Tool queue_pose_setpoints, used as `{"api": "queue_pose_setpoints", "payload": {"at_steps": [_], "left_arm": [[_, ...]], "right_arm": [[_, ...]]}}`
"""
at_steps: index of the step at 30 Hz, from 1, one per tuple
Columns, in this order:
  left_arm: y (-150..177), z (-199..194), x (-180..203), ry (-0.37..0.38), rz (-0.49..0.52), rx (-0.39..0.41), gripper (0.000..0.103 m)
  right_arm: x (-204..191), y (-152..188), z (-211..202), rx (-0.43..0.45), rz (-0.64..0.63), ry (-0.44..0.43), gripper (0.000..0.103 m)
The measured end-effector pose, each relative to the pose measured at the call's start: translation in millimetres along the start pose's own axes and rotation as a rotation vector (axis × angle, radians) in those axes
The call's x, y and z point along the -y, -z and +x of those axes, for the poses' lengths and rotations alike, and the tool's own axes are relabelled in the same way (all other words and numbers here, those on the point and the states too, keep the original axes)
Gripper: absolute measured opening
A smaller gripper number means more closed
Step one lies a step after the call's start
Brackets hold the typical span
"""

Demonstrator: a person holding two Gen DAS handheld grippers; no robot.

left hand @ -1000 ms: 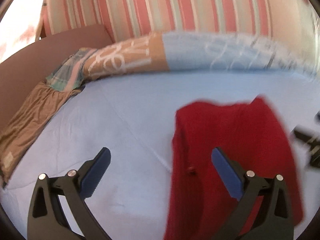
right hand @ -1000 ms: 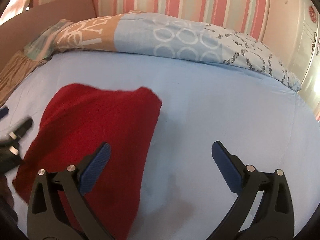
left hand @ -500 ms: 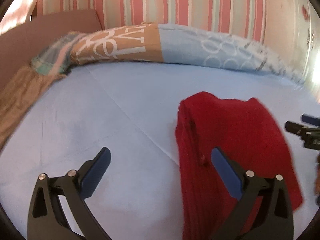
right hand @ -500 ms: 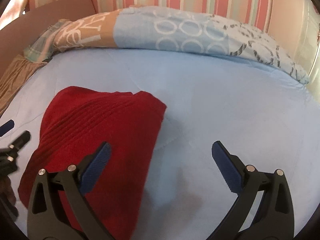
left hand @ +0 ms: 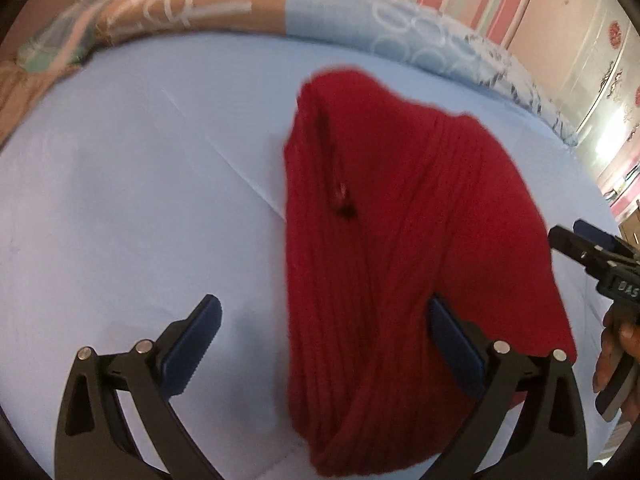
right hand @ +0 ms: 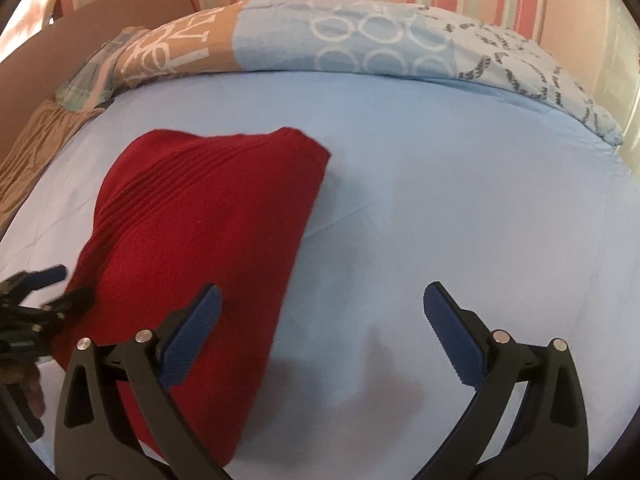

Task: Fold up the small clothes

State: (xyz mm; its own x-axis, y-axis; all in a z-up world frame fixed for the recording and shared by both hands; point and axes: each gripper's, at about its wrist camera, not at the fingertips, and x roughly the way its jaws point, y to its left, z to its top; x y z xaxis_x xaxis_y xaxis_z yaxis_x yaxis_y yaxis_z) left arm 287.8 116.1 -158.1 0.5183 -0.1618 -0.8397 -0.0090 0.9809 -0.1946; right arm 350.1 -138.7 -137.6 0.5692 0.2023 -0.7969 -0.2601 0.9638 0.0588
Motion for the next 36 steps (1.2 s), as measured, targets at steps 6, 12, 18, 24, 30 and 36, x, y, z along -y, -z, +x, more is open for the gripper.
{"api": "queue_pose_setpoints", "payload": {"at_steps": [6,12,18,24,30,36], "left_arm": [[3.0,12.5,-4.3,0.013,-0.054,-0.007,0.102],[0.2,13.0,-8.1,0.03,-0.074,0.001,0.102],[-3.7,17.2,-9.6,0.063,-0.111,0.008,0.102],[-7.1,23.3,-7.0,0.094,-0.082,-0.011,0.102],[-2.5,14.3,2.1,0.137,-0.082,0.028,0.06],[-7.5,1.3,10.2,0.103,-0.057,0.068,0.039]], "right_arm": [[3.4,1.0,10.8,-0.039,0.078,-0.082,0.1],[6.2,13.8,17.0,-0.096,0.181,-0.197,0.1],[-5.2,25.4,32.7,-0.149,0.239,-0.285,0.098],[-12.2,25.9,36.2,-0.16,0.26,-0.354,0.063],[-14.3,23.8,28.0,-0.132,0.241,-0.347,0.043],[-17.6,19.7,16.9,-0.088,0.221,-0.352,0.033]]}}
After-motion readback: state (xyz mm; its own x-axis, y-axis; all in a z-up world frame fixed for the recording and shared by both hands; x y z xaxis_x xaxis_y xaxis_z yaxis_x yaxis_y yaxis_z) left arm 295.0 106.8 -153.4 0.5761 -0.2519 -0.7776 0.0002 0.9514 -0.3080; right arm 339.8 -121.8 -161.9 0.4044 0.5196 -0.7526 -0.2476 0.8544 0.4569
